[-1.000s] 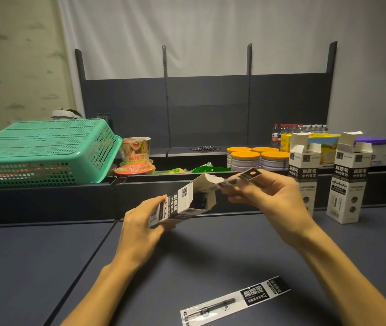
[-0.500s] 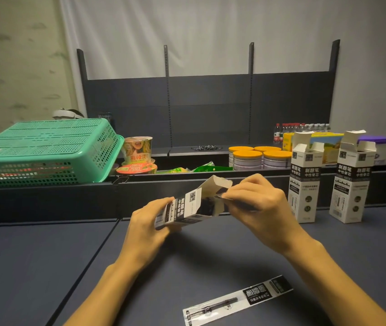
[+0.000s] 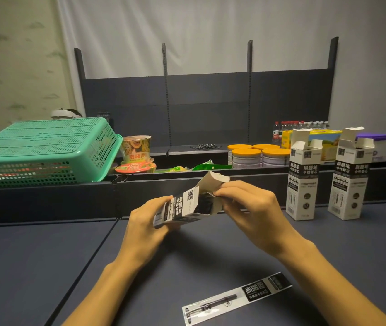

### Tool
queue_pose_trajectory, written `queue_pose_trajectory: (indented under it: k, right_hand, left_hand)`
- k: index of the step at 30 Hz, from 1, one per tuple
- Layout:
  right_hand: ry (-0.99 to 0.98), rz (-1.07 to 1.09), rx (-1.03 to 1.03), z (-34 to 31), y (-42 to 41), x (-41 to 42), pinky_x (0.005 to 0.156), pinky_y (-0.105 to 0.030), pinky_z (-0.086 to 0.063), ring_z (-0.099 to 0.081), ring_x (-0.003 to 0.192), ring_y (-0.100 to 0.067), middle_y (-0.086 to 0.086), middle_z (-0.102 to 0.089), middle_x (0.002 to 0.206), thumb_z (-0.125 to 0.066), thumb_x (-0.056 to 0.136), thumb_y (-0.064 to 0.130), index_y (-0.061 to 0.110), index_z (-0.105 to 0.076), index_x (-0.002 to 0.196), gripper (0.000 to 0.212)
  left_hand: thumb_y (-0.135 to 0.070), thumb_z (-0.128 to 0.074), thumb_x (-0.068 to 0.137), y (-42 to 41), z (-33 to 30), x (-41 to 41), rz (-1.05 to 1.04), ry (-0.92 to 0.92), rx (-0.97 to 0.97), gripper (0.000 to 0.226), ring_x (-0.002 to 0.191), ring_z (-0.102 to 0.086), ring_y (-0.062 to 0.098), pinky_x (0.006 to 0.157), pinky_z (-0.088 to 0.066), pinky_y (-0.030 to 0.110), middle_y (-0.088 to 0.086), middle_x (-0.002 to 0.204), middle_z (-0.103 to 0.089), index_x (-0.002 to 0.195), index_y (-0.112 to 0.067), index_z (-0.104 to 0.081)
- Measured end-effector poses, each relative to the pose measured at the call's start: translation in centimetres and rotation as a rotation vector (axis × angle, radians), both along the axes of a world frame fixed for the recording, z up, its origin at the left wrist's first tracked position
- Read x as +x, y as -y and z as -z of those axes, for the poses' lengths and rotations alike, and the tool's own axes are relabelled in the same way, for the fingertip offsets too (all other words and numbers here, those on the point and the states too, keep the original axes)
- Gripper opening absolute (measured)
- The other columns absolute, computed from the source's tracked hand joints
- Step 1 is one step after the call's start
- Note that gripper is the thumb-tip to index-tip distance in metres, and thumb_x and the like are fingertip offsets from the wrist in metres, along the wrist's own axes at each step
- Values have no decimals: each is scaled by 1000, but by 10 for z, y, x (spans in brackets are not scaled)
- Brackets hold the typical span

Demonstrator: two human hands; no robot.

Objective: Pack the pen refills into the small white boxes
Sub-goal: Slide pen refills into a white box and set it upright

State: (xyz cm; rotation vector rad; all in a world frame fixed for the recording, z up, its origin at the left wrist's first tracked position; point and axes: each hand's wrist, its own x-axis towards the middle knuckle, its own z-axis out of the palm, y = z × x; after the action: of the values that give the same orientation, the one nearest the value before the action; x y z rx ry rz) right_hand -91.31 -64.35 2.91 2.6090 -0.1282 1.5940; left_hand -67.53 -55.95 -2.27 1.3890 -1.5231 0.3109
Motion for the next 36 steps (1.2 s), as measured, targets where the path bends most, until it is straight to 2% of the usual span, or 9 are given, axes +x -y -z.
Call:
queue_pose_trajectory:
  k: [5, 9, 13, 17, 21, 27, 30, 33, 36]
  right_hand:
    - [-95, 22, 44, 6, 4, 2, 74, -34, -56, -69, 88, -22, -7, -72, 103, -57, 88, 11, 5, -71, 106, 24]
    - [-131, 12, 132, 10, 3, 4, 73, -32, -57, -69, 88, -18, -5, -71, 108, -54, 89, 12, 12, -66, 116, 29]
    - [-126, 34, 161, 11, 1, 6, 56, -26, -51, -58, 63, -6, -7, -73, 96, -54, 91, 15, 16, -59, 110, 19]
    - [-100, 45, 82, 9, -1, 7, 64, -34, -58, -68, 80, -24, -9, -71, 98, -60, 86, 10, 7, -70, 100, 17]
    - [-98, 61, 55, 8, -2, 7, 68, -27, -56, -70, 80, -22, -8, -73, 99, -63, 82, 6, 6, -72, 101, 21]
    - [-131, 61, 96, 10, -4, 7, 66, -28, -56, -70, 78, -20, -5, -74, 100, -61, 83, 9, 10, -71, 108, 27]
    - [-85, 48, 104, 8, -3, 6, 72, -22, -54, -69, 83, -18, -6, -73, 101, -63, 82, 9, 8, -70, 106, 24]
    - [-23, 52, 67, 6, -2, 6, 78, -22, -53, -66, 88, -18, -7, -69, 103, -63, 83, 5, 5, -71, 100, 19]
    - [19, 62, 70, 3, -1, 5, 73, -11, -46, -58, 78, -8, -7, -65, 100, -64, 83, 4, 5, -72, 96, 16]
  left_hand:
    - [-33, -74, 70, 1, 0, -1, 11, 45, -10, 57, 104, -58, -1, 92, -49, 29, -15, 118, -61, 124, -21, -60]
    - [-30, -77, 70, 3, 1, -1, 33, 65, -20, 57, 103, -60, 2, 89, -50, 36, -13, 117, -63, 123, -20, -61]
    - [-31, -76, 71, 4, 3, -1, 33, 95, -33, 56, 106, -60, 7, 88, -51, 46, -15, 119, -61, 124, -30, -56]
    - [-31, -76, 70, 4, 4, 1, 24, 88, -35, 56, 106, -60, 7, 89, -50, 47, -14, 120, -61, 124, -27, -58]
    - [-29, -76, 70, 4, 3, 0, 31, 107, -40, 57, 106, -60, 8, 89, -51, 47, -13, 120, -61, 124, -31, -55]
    - [-29, -76, 71, 6, 5, 3, 27, 109, -24, 59, 107, -61, 10, 88, -50, 48, -11, 120, -62, 125, -32, -52]
    - [-31, -76, 70, 7, 4, 5, 11, 92, -22, 58, 106, -61, 11, 88, -50, 48, -8, 120, -64, 125, -25, -57]
    - [-34, -75, 69, 5, 4, 6, -17, 61, -25, 59, 106, -61, 11, 90, -49, 48, -8, 120, -64, 125, -21, -60]
    - [-41, -74, 68, 3, 2, 5, -31, 38, -36, 61, 105, -60, 9, 90, -49, 47, -12, 118, -62, 125, -22, -59]
